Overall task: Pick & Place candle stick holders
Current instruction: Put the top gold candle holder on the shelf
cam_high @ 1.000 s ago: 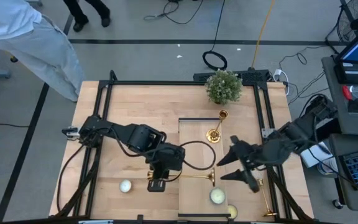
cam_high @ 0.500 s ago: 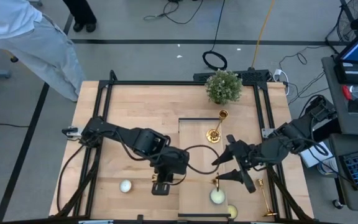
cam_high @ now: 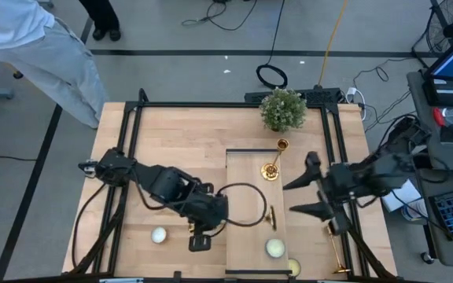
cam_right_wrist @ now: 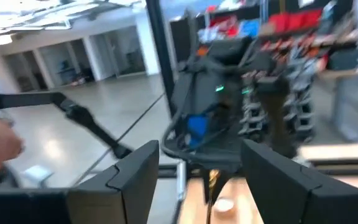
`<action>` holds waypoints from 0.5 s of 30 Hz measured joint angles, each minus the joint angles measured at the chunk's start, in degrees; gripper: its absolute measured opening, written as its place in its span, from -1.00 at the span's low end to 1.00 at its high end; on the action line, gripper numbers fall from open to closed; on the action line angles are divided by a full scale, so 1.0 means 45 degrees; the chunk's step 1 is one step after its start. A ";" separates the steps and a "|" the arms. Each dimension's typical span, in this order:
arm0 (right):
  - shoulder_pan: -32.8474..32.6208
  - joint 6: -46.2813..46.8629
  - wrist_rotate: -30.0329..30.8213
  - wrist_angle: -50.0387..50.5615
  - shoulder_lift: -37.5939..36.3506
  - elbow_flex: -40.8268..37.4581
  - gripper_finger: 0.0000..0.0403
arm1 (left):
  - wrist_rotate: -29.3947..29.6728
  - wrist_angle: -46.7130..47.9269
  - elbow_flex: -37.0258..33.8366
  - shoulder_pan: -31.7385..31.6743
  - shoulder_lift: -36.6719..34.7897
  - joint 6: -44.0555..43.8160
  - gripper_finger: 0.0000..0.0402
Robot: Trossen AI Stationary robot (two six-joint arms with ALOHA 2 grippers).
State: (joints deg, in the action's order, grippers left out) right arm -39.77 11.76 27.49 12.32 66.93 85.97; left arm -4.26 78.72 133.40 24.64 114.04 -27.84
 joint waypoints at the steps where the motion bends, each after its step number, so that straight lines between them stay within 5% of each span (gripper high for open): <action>1: -0.0138 -0.0324 0.0389 -0.0099 -0.0084 0.0000 0.10 | 0.0480 -0.0198 0.0000 0.0111 -0.0122 -0.0132 -0.93; 10: -0.0602 -0.1789 0.2230 -0.0370 -0.0194 0.0000 0.10 | 0.4301 -0.3780 0.0005 0.0515 -0.1174 -0.1197 -0.93; 15: -0.0597 -0.2167 0.2375 -0.0548 -0.0158 0.0032 0.10 | 0.2861 -0.6564 -0.0005 0.0205 -0.1585 -0.4320 -0.93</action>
State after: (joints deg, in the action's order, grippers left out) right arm -42.46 2.01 38.18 9.85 66.22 86.12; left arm 8.62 49.18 133.38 25.56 106.91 -47.27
